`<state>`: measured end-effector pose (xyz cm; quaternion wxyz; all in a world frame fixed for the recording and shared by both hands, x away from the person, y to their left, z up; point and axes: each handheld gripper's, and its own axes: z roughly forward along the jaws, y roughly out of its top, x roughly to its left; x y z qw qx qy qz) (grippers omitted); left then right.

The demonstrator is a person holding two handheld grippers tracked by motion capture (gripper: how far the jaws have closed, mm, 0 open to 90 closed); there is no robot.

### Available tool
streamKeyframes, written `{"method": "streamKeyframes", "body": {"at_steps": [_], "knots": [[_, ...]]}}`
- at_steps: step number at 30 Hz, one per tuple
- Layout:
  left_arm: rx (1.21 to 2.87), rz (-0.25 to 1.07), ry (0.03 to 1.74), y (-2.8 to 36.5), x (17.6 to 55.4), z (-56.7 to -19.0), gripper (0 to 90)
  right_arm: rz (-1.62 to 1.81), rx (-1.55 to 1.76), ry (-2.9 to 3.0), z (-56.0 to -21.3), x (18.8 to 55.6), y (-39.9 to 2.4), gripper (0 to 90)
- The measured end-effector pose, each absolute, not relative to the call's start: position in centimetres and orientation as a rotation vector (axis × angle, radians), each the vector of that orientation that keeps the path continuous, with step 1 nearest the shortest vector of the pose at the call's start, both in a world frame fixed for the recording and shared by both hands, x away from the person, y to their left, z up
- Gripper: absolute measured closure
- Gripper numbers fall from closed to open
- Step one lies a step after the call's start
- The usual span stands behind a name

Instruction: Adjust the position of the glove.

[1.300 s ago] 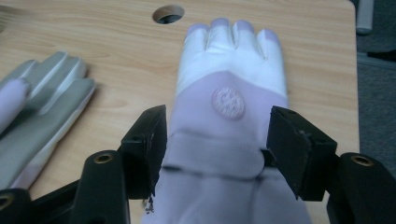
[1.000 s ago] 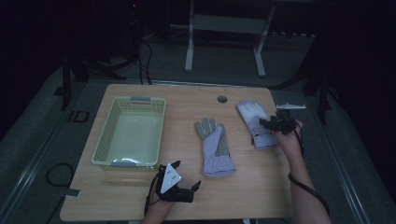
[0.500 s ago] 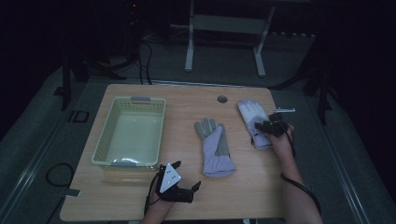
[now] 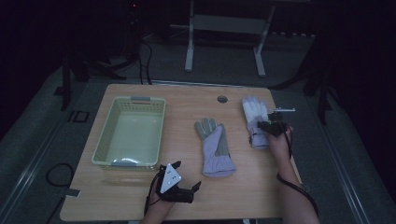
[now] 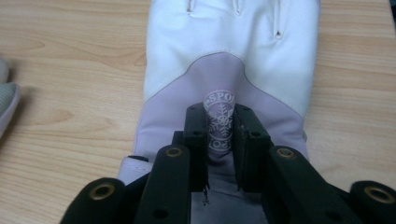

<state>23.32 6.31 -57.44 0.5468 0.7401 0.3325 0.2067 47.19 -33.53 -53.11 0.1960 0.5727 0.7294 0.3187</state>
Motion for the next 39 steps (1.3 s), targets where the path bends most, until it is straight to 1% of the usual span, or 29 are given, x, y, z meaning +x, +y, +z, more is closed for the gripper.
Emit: {"method": "streamKeyframes", "body": {"at_steps": [4,10,19,22,24,29,39], "knots": [[1.754,0.489,0.789,6.3,23.3,-57.4,0.0,0.908,1.605,2.027,-52.4,46.6,-33.8,79.0],[1.755,0.490,0.789,6.3,23.3,-57.4,0.0,0.971,1.604,1.962,-50.1,44.8,-34.8,79.2],[1.759,0.497,0.790,6.2,23.3,-57.4,0.0,1.008,1.590,1.900,-46.7,40.9,-35.6,79.3],[1.760,0.498,0.791,6.2,23.3,-57.4,0.0,1.023,1.594,1.887,-46.4,39.9,-35.7,79.3],[1.759,0.496,0.794,6.2,23.3,-57.4,0.0,1.033,1.603,1.867,-46.1,38.3,-35.9,79.3],[1.764,0.499,0.787,6.2,23.3,-57.4,0.0,1.054,1.638,1.861,-46.0,35.9,-36.6,79.3],[1.768,0.501,0.779,6.2,23.2,-57.4,0.0,1.066,1.581,1.925,-44.9,30.6,-36.5,78.9]]}}
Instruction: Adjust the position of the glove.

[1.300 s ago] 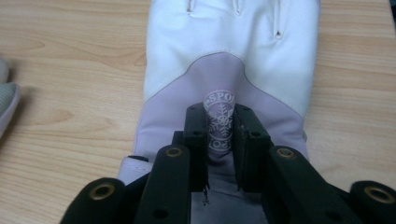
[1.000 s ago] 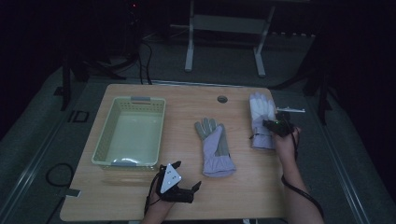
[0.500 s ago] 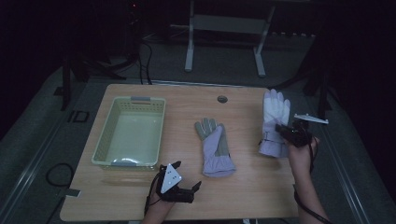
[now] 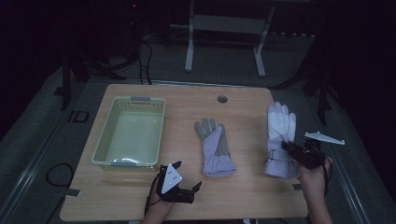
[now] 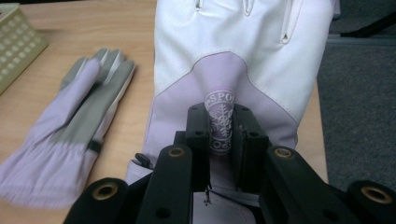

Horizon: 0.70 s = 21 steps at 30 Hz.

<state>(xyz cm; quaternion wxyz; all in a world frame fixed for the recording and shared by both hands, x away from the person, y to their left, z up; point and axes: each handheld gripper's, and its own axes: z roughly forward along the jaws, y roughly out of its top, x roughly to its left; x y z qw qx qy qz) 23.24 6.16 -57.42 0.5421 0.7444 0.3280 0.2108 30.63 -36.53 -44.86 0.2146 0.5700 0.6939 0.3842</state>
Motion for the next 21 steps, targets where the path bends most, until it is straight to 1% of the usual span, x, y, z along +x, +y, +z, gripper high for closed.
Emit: {"method": "streamKeyframes", "body": {"at_steps": [3,7,13,18,19,21], "knots": [[1.767,0.502,0.774,6.1,23.2,-57.4,0.0,1.060,1.586,1.951,-45.3,29.5,-36.6,78.9],[1.768,0.501,0.774,6.2,23.2,-57.4,0.0,1.026,1.622,1.973,-46.6,29.2,-36.2,78.9],[1.766,0.497,0.775,6.2,23.2,-57.4,0.0,0.979,1.673,2.006,-49.0,31.4,-35.7,78.9],[1.766,0.500,0.772,6.1,23.2,-57.4,0.0,0.938,1.696,2.009,-49.9,33.6,-34.8,78.3],[1.766,0.500,0.772,6.1,23.2,-57.4,0.0,0.938,1.696,2.009,-49.9,33.6,-34.8,78.3],[1.766,0.501,0.771,6.1,23.2,-57.4,0.0,0.890,1.705,2.020,-51.0,35.0,-34.4,76.5]]}}
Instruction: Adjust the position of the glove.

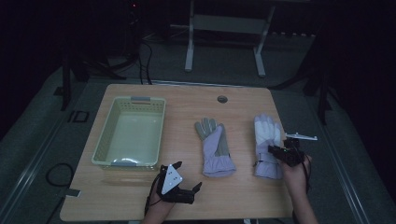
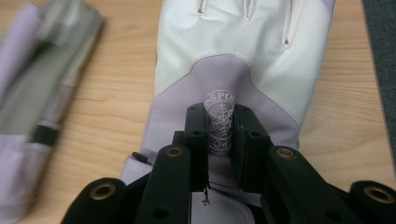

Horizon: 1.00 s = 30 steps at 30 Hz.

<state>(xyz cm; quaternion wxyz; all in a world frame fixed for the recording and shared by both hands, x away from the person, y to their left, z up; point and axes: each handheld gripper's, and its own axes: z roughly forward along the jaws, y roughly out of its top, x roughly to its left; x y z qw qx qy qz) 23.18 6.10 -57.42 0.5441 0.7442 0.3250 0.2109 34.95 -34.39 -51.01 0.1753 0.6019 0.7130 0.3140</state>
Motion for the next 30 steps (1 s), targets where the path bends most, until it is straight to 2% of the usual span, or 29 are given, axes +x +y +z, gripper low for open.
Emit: {"method": "streamKeyframes", "body": {"at_steps": [3,6,10,16,22,26,30], "knots": [[1.765,0.496,0.774,6.2,23.2,-57.4,0.0,0.852,1.704,2.059,-52.3,35.8,-34.1,67.9],[1.764,0.494,0.776,6.2,23.3,-57.4,0.0,0.866,1.675,2.058,-51.8,35.7,-34.3,62.0],[1.765,0.494,0.775,6.2,23.2,-57.4,0.0,0.920,1.613,2.071,-51.2,35.5,-34.8,47.3],[1.765,0.493,0.779,6.2,23.3,-57.4,0.0,0.900,1.530,2.139,-51.6,35.6,-35.5,46.4],[1.765,0.494,0.779,6.2,23.3,-57.4,0.0,0.848,1.420,2.206,-53.6,35.9,-35.5,46.3],[1.766,0.493,0.781,6.2,23.3,-57.4,0.0,0.881,1.421,2.199,-54.0,35.7,-35.6,39.1],[1.765,0.493,0.782,6.2,23.3,-57.4,0.0,0.892,1.392,2.203,-54.3,35.6,-35.6,38.7]]}}
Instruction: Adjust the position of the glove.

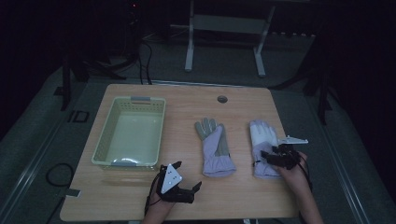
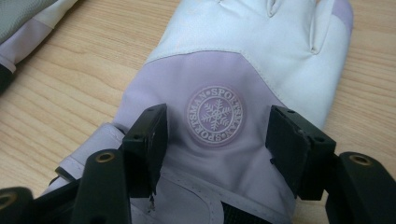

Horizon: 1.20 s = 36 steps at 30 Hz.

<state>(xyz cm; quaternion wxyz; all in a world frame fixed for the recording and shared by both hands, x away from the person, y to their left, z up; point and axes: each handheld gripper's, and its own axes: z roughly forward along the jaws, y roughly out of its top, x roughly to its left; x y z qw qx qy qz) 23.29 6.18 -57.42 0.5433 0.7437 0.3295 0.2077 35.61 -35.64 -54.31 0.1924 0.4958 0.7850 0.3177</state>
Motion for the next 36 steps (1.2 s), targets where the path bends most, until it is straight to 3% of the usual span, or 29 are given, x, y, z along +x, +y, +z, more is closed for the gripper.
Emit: {"method": "streamKeyframes", "body": {"at_steps": [3,7,15,24,36], "knots": [[1.766,0.494,0.783,6.2,23.3,-57.4,0.0,0.940,1.430,2.206,-54.5,35.8,-36.1,44.0],[1.767,0.497,0.782,6.1,23.3,-57.4,0.0,0.960,1.446,2.240,-54.2,35.8,-36.1,62.0],[1.766,0.497,0.786,6.2,23.3,-57.4,0.0,0.973,1.558,2.231,-53.2,36.0,-36.2,76.9],[1.766,0.496,0.787,6.2,23.3,-57.4,0.0,1.012,1.554,2.165,-50.7,35.6,-36.4,79.8],[1.761,0.490,0.790,6.2,23.3,-57.4,0.0,1.127,1.468,2.140,-44.6,35.8,-35.6,80.0]]}}
